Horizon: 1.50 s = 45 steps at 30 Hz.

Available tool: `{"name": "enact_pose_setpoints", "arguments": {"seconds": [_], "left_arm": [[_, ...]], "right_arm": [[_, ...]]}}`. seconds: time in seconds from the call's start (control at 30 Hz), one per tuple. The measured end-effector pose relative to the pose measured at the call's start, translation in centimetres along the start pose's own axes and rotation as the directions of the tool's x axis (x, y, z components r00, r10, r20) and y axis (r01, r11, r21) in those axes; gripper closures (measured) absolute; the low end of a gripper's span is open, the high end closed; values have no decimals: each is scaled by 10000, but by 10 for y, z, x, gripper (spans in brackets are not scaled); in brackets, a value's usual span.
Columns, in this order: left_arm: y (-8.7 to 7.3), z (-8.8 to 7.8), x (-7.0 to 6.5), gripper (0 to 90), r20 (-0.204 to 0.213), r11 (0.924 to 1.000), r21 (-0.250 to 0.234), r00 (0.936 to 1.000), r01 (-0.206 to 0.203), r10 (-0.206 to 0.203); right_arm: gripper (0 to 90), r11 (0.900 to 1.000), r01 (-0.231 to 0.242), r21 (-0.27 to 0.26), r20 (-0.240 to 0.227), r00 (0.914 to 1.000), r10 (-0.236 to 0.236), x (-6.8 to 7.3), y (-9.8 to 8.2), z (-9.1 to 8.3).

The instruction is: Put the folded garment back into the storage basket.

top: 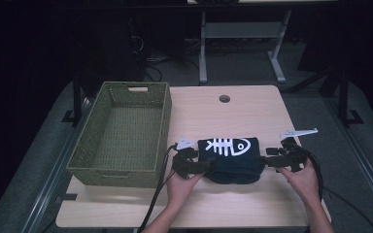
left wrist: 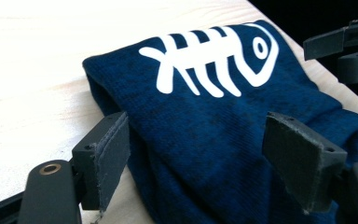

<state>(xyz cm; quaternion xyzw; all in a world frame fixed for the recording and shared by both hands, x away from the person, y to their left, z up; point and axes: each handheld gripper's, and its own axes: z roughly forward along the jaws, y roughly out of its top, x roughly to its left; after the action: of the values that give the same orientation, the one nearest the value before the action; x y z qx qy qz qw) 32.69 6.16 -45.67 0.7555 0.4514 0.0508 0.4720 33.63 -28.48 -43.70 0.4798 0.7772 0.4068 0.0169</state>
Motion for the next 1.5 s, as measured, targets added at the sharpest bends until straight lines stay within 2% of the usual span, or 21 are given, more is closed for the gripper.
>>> {"name": "enact_pose_setpoints", "arguments": {"seconds": [0.13,0.23,0.4,0.57,0.67,0.73,0.8,0.83,0.87,0.9,0.97,1.13,1.5], "left_arm": [[-1,5,5,229,-302,9997,201,9995,117,-111],[-2,8,9,228,-363,9991,395,9992,171,-157],[-4,13,12,236,-175,9971,628,9989,434,-424],[-5,16,14,281,140,9947,804,9978,637,-650],[-5,18,14,319,323,9939,852,9968,704,-734],[-5,19,15,374,507,9934,887,9957,723,-770],[-6,20,14,433,659,9934,864,9945,759,-817],[-5,20,14,499,698,9933,891,9944,730,-793],[-5,21,14,499,767,9936,859,9938,740,-807],[-4,20,13,556,807,9934,866,9934,748,-819],[-2,19,13,605,918,9939,822,9925,731,-806],[1,17,13,653,1099,9933,870,9903,755,-849],[10,10,10,668,1315,9939,788,9875,772,-871]], "right_arm": [[239,9995,-213,229,122,9997,210,-7,0,12],[240,9989,-296,370,125,9995,291,-9,0,17],[266,9972,-514,537,155,9986,506,-13,-1,25],[299,9968,-510,615,275,9984,494,-13,-3,30],[354,9959,-601,670,290,9979,583,-10,-4,32],[399,9957,-599,707,273,9979,581,-9,-4,33],[465,9958,-640,657,233,9978,626,-8,-6,33],[533,9955,-686,652,225,9975,673,-6,-8,33],[533,9955,-686,652,225,9975,673,-6,-8,33],[594,9959,-701,572,192,9974,691,-5,-10,33],[654,9955,-762,556,162,9970,755,-2,-11,30],[681,9945,-914,515,8,9958,914,0,-12,24],[700,9928,-1192,85,-406,9920,1194,5,-12,10]]}}
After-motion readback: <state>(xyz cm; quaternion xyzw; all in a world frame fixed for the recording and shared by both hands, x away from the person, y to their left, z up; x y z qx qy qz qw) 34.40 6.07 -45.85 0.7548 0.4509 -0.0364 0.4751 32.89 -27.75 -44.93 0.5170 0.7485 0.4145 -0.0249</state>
